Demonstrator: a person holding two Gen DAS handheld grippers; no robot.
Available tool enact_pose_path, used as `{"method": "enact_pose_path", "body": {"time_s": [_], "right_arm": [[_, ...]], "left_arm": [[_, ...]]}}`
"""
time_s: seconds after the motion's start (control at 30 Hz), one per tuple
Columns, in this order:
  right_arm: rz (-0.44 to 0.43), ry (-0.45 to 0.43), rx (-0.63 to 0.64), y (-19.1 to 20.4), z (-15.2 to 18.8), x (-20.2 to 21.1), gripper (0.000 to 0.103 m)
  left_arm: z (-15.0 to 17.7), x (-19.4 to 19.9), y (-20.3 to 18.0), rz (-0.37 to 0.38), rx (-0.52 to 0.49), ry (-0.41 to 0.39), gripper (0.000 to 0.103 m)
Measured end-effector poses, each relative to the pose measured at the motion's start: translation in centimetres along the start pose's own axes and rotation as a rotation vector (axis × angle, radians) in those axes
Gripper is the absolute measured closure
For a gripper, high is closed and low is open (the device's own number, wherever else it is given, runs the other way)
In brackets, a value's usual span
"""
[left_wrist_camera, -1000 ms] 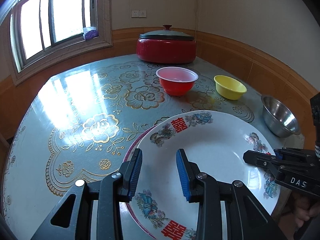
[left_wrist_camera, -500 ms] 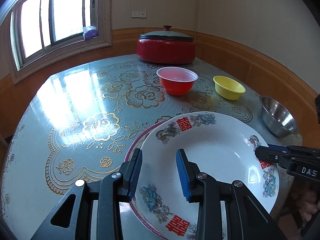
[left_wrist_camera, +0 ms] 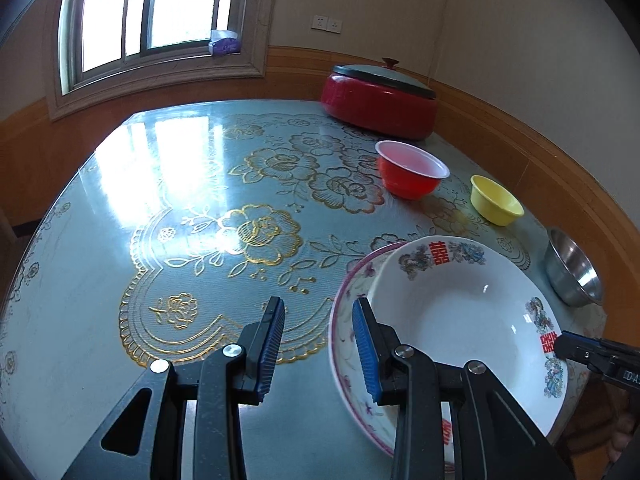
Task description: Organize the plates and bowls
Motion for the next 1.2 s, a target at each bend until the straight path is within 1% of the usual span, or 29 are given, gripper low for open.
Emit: {"method": "enact_pose_path", "body": {"time_s": [0.07, 0.1, 0.17, 0.23, 0.33, 0.5, 0.57, 0.6, 0.63, 0.7, 0.8, 0.87, 0.97, 1.2], "right_arm": [[0.035, -0.014, 0.030, 0.5, 0.1, 0.1, 0.085], [0.059, -0.021, 0.049, 0.9, 0.1, 0.1, 0.089], [0.093, -0.032, 0.080, 1.4, -0.1, 0.1, 0.090], [0.097, -0.030, 0.081, 1.4, -0.2, -0.2, 0.090], [0.102, -0.027, 0.081, 1.5, -0.5, -0.5, 0.090], [0.106, -0.030, 0.076, 1.8, -1.1, -1.1, 0.087], [0.101, -0.021, 0.064, 1.7, -1.3, -1.1, 0.087], [0.093, -0.013, 0.038, 1.2, -1.4, -1.2, 0.086], [0.074, -0.013, 0.010, 0.6, -1.6, -1.1, 0.084], [0.031, 0.003, -0.037, -0.3, -1.7, -1.4, 0.077], [-0.035, 0.015, -0.094, -1.0, -1.7, -2.1, 0.077], [-0.038, 0.012, -0.081, -0.6, -1.5, -2.4, 0.078], [-0.014, 0.011, -0.043, 0.2, -1.5, -3.0, 0.076], [0.015, -0.003, -0.015, 0.6, -1.6, -3.2, 0.075]], "left_arm": [[0.3, -0.2, 0.8, -0.001, 0.019, 0.013, 0.068], [0.4, -0.2, 1.1, 0.000, 0.024, 0.017, 0.068], [0.8, -0.3, 1.3, 0.005, 0.024, 0.023, 0.068], [1.0, -0.5, 1.1, 0.021, 0.017, 0.034, 0.066], [1.0, -0.5, 0.7, 0.042, 0.012, 0.039, 0.066], [0.9, -0.3, 0.5, 0.036, 0.011, 0.034, 0.066], [0.7, -0.2, 1.0, 0.054, 0.040, 0.035, 0.066], [0.7, 0.0, 1.1, 0.052, 0.047, 0.030, 0.065], [0.6, 0.2, 1.2, 0.050, 0.047, 0.022, 0.064], [0.6, 0.4, 1.1, 0.050, 0.038, 0.017, 0.063], [0.7, 0.4, 0.8, 0.048, 0.028, 0.018, 0.062], [0.6, 0.4, 0.5, 0.056, 0.019, 0.018, 0.061], [0.7, 0.3, 0.0, 0.044, -0.004, 0.019, 0.061], [1.1, 0.4, -0.8, 0.024, -0.027, 0.024, 0.058]]}}
Point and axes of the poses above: each gripper's, at about its wrist camera, not at the fingertips, and x roughly against the way its jaws point, y to its left, z to its underside, the point moved 2 cm from there along -x, roughly the way its jaws point, and after that the axes turned 3 degrees about y, right-handed, at the moved point
